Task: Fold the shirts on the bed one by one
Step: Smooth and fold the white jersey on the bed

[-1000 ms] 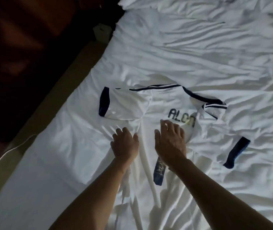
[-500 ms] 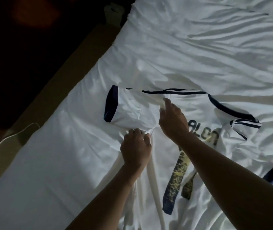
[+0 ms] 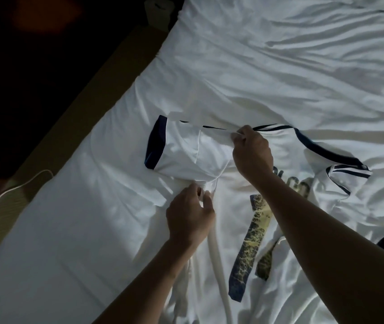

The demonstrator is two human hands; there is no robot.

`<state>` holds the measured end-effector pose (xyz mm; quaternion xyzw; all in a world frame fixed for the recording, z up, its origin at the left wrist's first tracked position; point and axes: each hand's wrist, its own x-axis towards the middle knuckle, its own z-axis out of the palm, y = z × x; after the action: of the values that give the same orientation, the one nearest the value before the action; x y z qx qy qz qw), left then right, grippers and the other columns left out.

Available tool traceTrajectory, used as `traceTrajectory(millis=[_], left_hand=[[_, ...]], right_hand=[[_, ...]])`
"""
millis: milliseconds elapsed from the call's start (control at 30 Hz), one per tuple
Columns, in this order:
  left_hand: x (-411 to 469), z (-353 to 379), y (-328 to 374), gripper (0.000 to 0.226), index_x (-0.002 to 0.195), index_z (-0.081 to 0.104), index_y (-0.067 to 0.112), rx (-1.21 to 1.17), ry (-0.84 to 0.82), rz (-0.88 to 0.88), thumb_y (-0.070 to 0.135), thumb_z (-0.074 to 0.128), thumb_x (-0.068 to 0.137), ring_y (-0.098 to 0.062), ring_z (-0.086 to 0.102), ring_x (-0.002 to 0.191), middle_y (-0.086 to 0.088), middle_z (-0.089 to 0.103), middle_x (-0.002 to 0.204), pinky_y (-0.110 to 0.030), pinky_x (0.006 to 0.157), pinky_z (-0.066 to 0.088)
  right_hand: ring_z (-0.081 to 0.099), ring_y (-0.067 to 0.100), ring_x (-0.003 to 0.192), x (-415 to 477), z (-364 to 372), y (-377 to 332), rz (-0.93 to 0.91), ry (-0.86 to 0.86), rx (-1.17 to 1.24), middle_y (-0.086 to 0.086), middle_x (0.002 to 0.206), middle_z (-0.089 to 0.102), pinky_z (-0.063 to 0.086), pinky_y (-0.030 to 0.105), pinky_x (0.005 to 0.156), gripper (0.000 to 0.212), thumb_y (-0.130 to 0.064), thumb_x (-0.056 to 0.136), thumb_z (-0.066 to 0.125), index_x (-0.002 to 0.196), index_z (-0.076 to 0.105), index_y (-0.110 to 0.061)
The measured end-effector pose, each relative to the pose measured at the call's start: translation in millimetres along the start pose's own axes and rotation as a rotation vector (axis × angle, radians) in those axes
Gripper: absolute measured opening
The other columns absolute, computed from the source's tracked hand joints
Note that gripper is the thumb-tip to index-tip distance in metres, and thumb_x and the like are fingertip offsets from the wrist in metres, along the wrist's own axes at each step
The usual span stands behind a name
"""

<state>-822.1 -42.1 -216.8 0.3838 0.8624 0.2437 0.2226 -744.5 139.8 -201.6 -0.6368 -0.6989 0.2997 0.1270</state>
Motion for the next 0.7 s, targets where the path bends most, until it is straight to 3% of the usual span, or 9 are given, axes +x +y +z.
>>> traceTrajectory(millis=[133,300,367,433,533,600,700], left_hand=[[-19.8,-5.5,12.5,0.03,0.074,0.05,0.027,-0.07,0.051,0.11,0.041,0.062,0.098,-0.007,0.049,0.054,0.011,0.054,0.064,-0.026,0.054,0.036],[-58.5,3.1,31.0,0.029,0.076,0.055,0.024,-0.124,0.058,0.288,0.038,0.071,0.096,-0.004,0.042,0.051,0.016,0.049,0.064,-0.01,0.053,0.029],[-73.4,15.6,36.2,0.029,0.076,0.056,0.021,-0.117,0.034,0.34,0.035,0.072,0.096,-0.005,0.039,0.052,0.015,0.045,0.065,-0.015,0.053,0.028],[-85.2,30.9,40.8,0.026,0.078,0.058,0.019,-0.11,-0.01,0.376,0.031,0.074,0.094,-0.009,0.045,0.054,0.011,0.049,0.067,-0.023,0.053,0.037],[-97.9,54.1,43.4,0.022,0.081,0.057,0.016,-0.04,-0.117,0.38,0.027,0.072,0.093,-0.026,0.06,0.065,-0.001,0.059,0.077,-0.036,0.058,0.051],[-103.5,59.8,43.0,0.019,0.087,0.058,0.016,0.028,-0.205,0.359,0.03,0.068,0.094,-0.032,0.065,0.076,-0.004,0.06,0.087,-0.041,0.064,0.051],[-115.5,47.0,36.6,0.022,0.101,0.059,0.019,0.119,-0.244,0.392,0.036,0.068,0.091,-0.031,0.066,0.084,-0.003,0.06,0.096,-0.042,0.067,0.054]], right_hand=[[0.058,0.028,0.086,-17.6,-24.9,8.8,0.006,0.101,0.09,0.005,0.098,0.063,0.046,0.039,0.074,0.021,-0.032,0.1,0.044,0.095,0.058,-0.017],[0.053,0.025,0.077,-35.0,-65.7,36.5,-0.007,0.185,0.069,0.004,0.085,0.056,0.033,0.033,0.064,0.025,-0.033,0.099,0.043,0.085,0.052,-0.014],[0.053,0.027,0.079,-36.7,-75.8,51.3,0.019,0.181,0.045,0.007,0.088,0.057,0.032,0.034,0.065,0.023,-0.03,0.1,0.044,0.085,0.052,-0.014],[0.056,0.031,0.084,-38.5,-78.1,68.2,0.066,0.166,0.038,0.012,0.095,0.062,0.038,0.036,0.07,0.02,-0.029,0.098,0.045,0.09,0.055,-0.014],[0.063,0.033,0.096,-58.4,-76.3,91.9,0.126,0.155,0.084,0.012,0.107,0.069,0.05,0.04,0.081,0.02,-0.027,0.098,0.05,0.114,0.057,-0.015],[0.064,0.029,0.103,-86.0,-71.2,104.7,0.155,0.132,0.122,0.01,0.115,0.069,0.047,0.037,0.084,0.029,-0.025,0.1,0.052,0.128,0.05,-0.017],[0.066,0.027,0.093,-136.4,-53.5,118.0,0.217,0.022,0.164,0.009,0.116,0.071,0.052,0.038,0.078,0.036,-0.027,0.099,0.056,0.132,0.046,-0.018]])
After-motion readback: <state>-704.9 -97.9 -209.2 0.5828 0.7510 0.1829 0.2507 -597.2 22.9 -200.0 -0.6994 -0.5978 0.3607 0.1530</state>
